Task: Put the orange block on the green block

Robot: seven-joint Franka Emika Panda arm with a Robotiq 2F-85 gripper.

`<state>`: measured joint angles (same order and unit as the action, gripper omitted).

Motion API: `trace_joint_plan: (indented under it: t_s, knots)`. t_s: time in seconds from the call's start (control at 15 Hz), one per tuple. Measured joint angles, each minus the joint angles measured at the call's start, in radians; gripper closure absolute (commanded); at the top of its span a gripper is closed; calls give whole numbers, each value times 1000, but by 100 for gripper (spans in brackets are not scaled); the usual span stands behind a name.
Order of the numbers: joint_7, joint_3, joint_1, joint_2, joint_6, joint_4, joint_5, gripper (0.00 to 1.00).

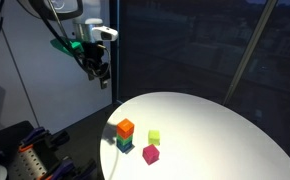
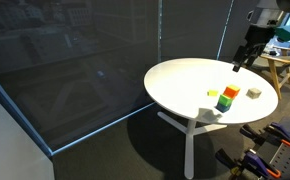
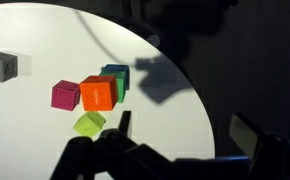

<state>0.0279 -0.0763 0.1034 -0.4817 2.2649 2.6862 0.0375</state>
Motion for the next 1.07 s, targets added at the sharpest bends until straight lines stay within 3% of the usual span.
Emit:
trace_joint_plan:
  t_s: [1.07]
  knots:
    - [34,0,-34,-128,-40,51,0,0]
